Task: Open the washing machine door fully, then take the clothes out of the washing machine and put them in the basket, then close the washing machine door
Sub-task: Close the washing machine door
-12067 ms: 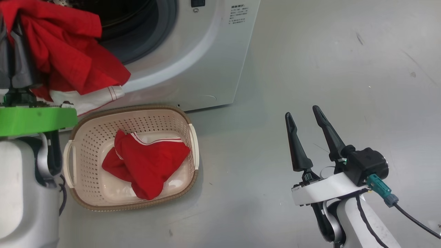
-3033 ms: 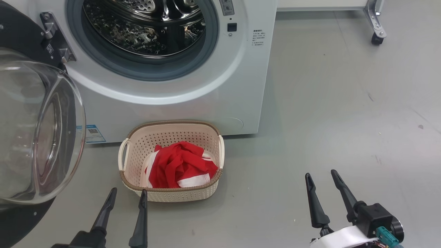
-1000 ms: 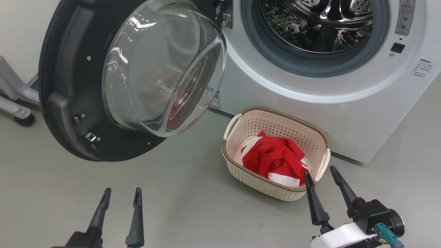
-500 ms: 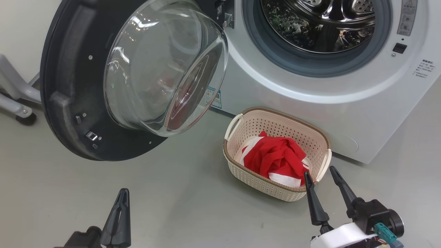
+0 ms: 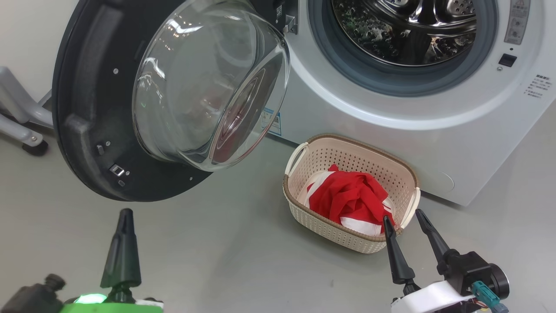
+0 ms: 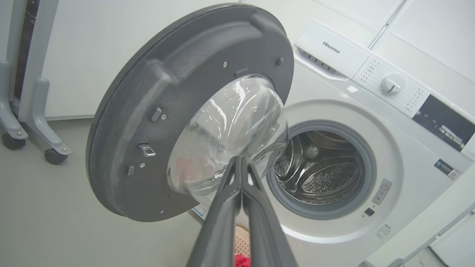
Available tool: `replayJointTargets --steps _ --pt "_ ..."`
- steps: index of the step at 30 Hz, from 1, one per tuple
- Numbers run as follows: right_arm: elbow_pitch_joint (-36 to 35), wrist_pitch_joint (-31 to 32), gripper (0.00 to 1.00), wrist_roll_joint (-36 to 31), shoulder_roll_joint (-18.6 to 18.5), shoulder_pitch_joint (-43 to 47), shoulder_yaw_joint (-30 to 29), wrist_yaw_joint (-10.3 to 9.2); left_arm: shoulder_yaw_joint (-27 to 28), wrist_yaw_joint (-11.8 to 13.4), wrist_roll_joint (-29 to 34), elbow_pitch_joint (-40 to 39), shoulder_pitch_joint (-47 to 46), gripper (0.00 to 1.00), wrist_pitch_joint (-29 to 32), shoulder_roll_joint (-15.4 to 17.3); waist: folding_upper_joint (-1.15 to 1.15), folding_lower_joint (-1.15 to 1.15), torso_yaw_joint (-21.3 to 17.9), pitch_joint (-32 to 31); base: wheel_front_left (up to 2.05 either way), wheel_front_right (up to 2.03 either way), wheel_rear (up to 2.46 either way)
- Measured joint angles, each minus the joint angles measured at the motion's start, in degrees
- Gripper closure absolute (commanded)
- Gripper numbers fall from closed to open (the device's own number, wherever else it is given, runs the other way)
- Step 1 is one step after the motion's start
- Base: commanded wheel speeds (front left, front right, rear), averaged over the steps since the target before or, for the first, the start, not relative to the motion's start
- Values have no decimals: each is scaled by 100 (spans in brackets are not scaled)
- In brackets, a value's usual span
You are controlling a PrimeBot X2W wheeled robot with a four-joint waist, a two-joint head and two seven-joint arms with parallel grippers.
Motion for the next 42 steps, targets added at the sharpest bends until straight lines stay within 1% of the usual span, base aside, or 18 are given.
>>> replayJointTargets --steps 2,3,6,8,10,14,19,23,28,31,36,38,42 --pt "-8 0 0 -5 -2 -2 -2 -4 15 -111 -836 -168 -31 100 -62 -1 0 0 2 25 0 0 0" --pt "-8 0 0 -8 -5 -4 -3 -4 -74 -113 -1201 -282 -34 100 -148 0 0 0 3 38 0 0 0" --pt "-9 0 0 -36 -7 -13 13 -3 -323 -140 -1931 -609 -29 100 -320 -12 0 0 -4 54 0 0 0" --pt "-21 0 0 -38 -4 -27 15 -4 -328 -221 -2403 -814 -30 100 -398 -10 0 0 -15 73 0 0 0" --pt "-35 0 0 -40 -9 -46 3 -10 -212 -302 -2860 -959 -48 100 -403 -12 0 0 -23 95 0 0 0" --pt "-43 0 0 -38 -27 -62 -26 -38 533 -394 -3750 -1103 -316 100 -403 -21 0 0 -26 135 0 0 0" --pt "-87 8 0 -40 -42 -64 -38 -45 1343 -423 -3879 -1163 -536 100 -403 -27 0 0 -11 173 0 0 0" --pt "-97 11 0 -40 -65 -76 -48 -45 1862 -423 -4116 -1016 -728 100 -402 -2 0 0 7 217 0 0 0" --pt "-120 59 0 -48 -89 -125 -31 -44 2362 -422 -4559 -599 -1006 100 -302 407 0 0 -2 264 0 0 0" --pt "-138 109 0 -79 -121 -134 8 -38 2519 -401 -4841 -270 -1197 100 -85 650 0 0 -22 301 0 0 0" --pt "-170 162 0 -96 -153 -209 45 -33 2505 -200 -5352 364 -1425 100 475 1076 0 0 -91 371 0 0 0" --pt "-171 187 0 -99 -162 -250 68 -13 2477 -91 -5470 644 -1466 100 708 1221 0 0 -134 395 0 0 0" --pt "-190 210 0 -100 -166 -261 90 13 2414 40 -5744 1065 -1596 100 1112 1464 0 0 -223 443 0 0 0"
